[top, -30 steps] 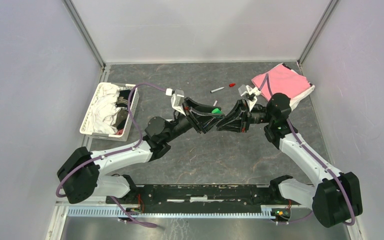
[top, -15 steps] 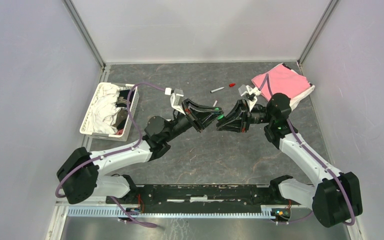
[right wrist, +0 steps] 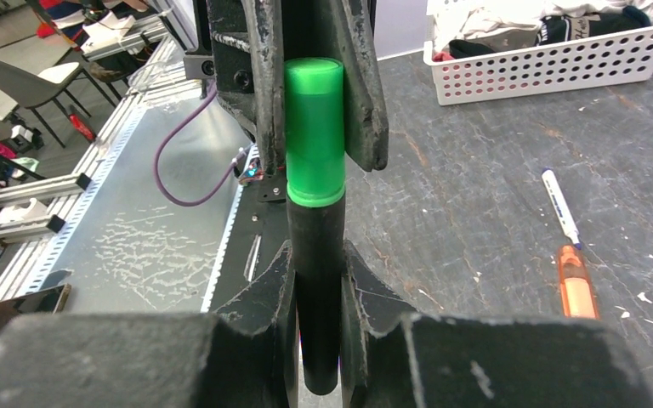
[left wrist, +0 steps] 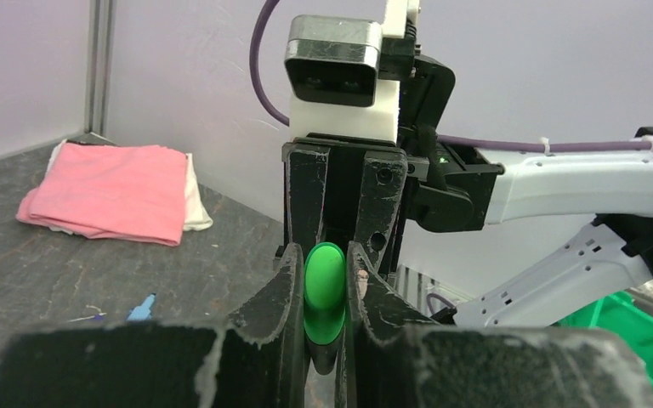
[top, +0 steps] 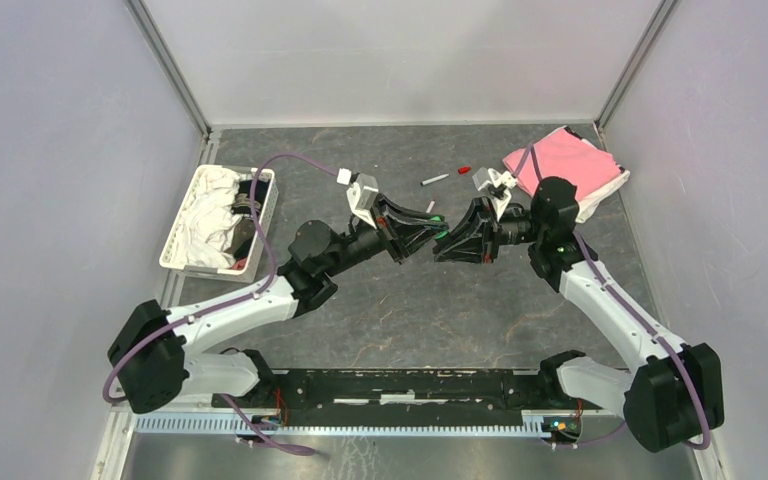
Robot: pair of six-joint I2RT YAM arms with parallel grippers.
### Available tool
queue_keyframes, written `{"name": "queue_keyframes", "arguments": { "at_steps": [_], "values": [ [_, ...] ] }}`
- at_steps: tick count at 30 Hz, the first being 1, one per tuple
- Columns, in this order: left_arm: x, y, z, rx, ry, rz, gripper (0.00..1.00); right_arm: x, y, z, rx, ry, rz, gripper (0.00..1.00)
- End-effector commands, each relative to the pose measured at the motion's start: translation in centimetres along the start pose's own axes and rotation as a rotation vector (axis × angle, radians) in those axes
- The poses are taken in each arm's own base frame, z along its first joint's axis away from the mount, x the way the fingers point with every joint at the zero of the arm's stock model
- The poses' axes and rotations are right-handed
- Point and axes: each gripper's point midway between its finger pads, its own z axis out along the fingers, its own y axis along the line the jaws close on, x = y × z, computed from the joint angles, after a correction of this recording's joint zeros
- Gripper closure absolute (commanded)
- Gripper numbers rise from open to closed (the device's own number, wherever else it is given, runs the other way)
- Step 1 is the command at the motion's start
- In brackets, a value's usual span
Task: Insert the pens into the pen caps
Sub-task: Press the pen cap onto the pen.
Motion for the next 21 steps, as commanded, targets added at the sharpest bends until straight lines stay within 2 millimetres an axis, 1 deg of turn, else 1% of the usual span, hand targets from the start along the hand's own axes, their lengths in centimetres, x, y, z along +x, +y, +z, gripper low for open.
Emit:
{"name": "queue_keyframes", "arguments": {
  "at_steps": [1,5,8,10,11,14,16,18,21],
  "values": [
    [9.1,-0.4,-2.6,0.073,0.349,0.004,0.98,-4.7,-0.5,0.4,0.039,-0.063,-0.147,1.0],
    [10.6,-0.5,-2.6,0.054,0.34,-0.073,0.98,-5.0,-1.5,1.1,0.07,-0.061,-0.154,1.0],
    [11.5,-0.6,-3.1,0.049,0.284,-0.147,0.98,-5.5,-1.0,1.4,0.048,-0.108,-0.137,1.0],
    [11.8,-1.1,-3.3,0.073,0.255,-0.195,0.98,-5.8,-1.2,1.4,0.056,-0.119,-0.138,1.0],
    [12.3,-1.3,-3.4,0.086,0.267,-0.22,0.98,-6.2,-1.4,1.4,0.061,-0.123,-0.147,1.0],
    [15.0,-1.4,-3.6,0.071,0.337,-0.273,0.98,-6.9,-2.4,1.6,0.09,-0.118,-0.172,1.0],
    [17.2,-0.8,-3.9,0.016,0.424,-0.23,0.98,-6.9,-3.4,1.6,0.131,-0.094,-0.201,1.0],
    [19.1,-0.4,-5.0,-0.022,0.508,-0.195,0.98,-6.9,-4.2,1.4,0.169,-0.061,-0.241,1.0],
    [20.5,-1.0,-7.0,0.017,0.571,-0.199,0.98,-7.6,-4.5,1.2,0.19,-0.042,-0.291,1.0]
  ]
}}
